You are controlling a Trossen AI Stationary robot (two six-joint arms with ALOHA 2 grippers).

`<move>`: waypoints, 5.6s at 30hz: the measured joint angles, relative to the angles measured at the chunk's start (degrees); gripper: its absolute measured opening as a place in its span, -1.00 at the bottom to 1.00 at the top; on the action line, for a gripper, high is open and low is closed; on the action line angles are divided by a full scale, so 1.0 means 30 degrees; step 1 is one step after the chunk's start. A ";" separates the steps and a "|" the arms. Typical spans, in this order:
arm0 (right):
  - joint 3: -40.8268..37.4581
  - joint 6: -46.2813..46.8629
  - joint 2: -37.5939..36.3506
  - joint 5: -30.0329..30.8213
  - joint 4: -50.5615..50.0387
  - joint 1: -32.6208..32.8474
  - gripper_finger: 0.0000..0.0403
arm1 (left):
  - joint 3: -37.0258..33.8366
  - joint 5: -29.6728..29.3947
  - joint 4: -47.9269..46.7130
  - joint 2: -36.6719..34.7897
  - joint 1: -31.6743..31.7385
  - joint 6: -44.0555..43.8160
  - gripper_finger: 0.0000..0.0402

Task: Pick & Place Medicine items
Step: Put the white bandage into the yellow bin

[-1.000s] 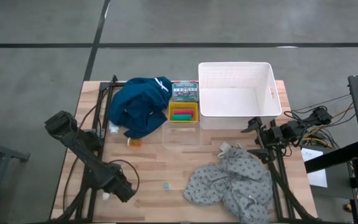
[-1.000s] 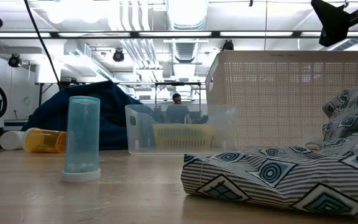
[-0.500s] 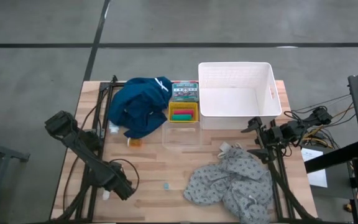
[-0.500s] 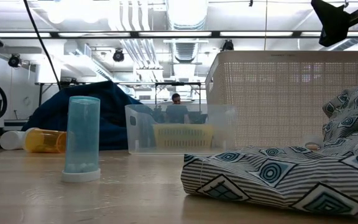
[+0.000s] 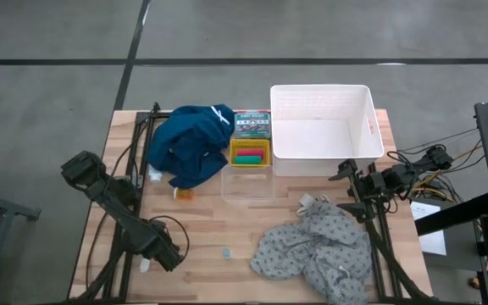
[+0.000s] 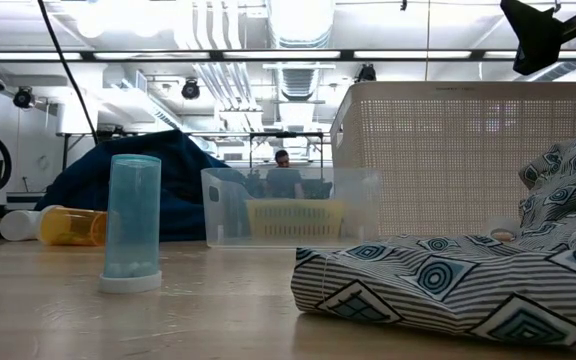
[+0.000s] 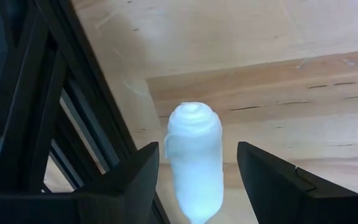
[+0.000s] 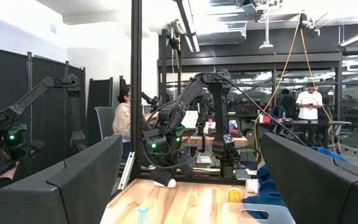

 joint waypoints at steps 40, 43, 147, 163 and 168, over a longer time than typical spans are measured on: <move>-0.0007 0.0000 0.0002 0.0000 -0.0002 0.0005 0.88 | -0.1195 0.0093 0.1934 -0.0015 0.0000 -0.0300 -0.08; -0.0007 0.0000 0.0006 0.0002 -0.0007 0.0005 0.88 | -0.1195 0.0102 0.1931 -0.0015 0.0000 -0.0302 -0.14; -0.0005 0.0000 0.0002 0.0002 -0.0002 0.0000 0.88 | 0.0437 -3.1399 0.8021 -0.5581 0.2882 1.8854 -0.39; -0.0004 0.0000 0.0001 0.0001 -0.0004 0.0001 0.88 | 0.0437 -3.1872 0.9732 -0.5574 0.7857 1.9847 -0.39; -0.0006 0.0000 0.0007 0.0000 0.0000 0.0000 0.88 | 0.0437 -3.0901 1.1407 -0.5559 0.9647 2.2641 -0.39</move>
